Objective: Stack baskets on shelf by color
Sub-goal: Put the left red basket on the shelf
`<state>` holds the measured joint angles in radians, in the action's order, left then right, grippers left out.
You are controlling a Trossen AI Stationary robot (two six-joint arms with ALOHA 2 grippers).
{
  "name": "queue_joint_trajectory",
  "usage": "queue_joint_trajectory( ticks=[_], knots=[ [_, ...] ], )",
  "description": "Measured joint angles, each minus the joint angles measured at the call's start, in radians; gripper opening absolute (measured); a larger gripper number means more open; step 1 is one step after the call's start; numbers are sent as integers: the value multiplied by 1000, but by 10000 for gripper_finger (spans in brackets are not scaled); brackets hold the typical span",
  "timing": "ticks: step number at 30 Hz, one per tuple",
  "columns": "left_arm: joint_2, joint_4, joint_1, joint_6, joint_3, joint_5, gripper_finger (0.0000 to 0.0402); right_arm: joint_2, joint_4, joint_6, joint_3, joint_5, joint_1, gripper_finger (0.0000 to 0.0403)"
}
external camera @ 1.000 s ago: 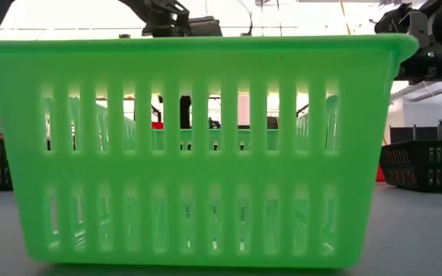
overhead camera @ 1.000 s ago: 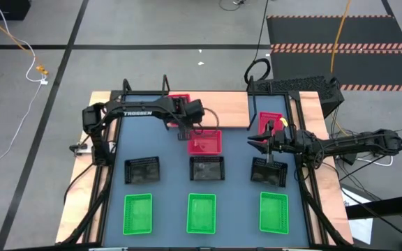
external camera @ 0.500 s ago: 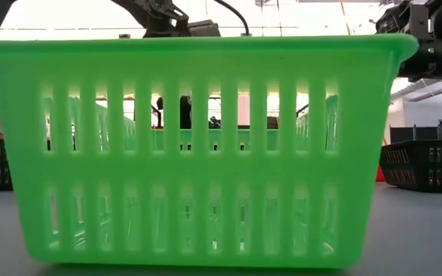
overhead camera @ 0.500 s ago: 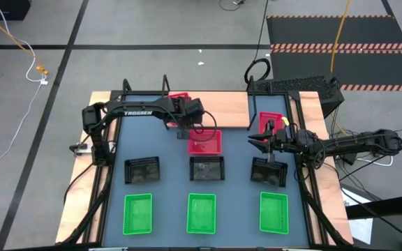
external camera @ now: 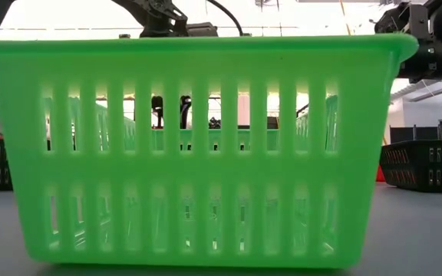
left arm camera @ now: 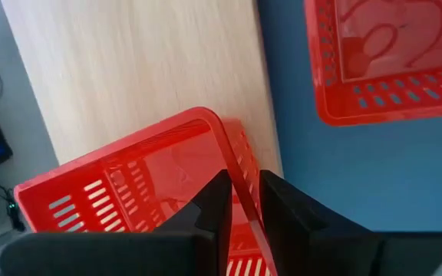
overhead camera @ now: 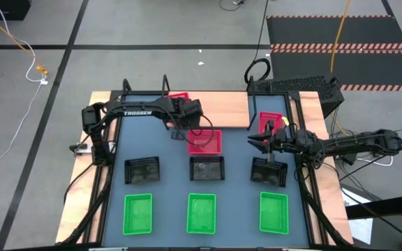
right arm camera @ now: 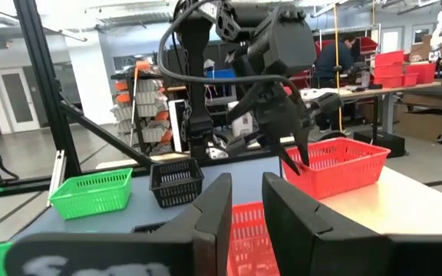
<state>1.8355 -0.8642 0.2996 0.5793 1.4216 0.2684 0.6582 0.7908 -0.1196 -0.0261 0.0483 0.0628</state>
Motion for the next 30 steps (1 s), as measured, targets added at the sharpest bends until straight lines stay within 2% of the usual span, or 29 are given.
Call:
queue_joint_trajectory(
  ticks=[9, 22, 30],
  knots=[
    [0, 1, -7, 44, 0, 1, 72, 0, -15, -23, 0, -1, 0, 71],
    [0, 2, -7, -14, 0, 24, 72, 0, -32, -8, 0, -1, 0, 71],
    [0, 0, -6, -45, 4, 133, 72, 1, -36, 0, 0, -1, 0, 71]
  ],
)
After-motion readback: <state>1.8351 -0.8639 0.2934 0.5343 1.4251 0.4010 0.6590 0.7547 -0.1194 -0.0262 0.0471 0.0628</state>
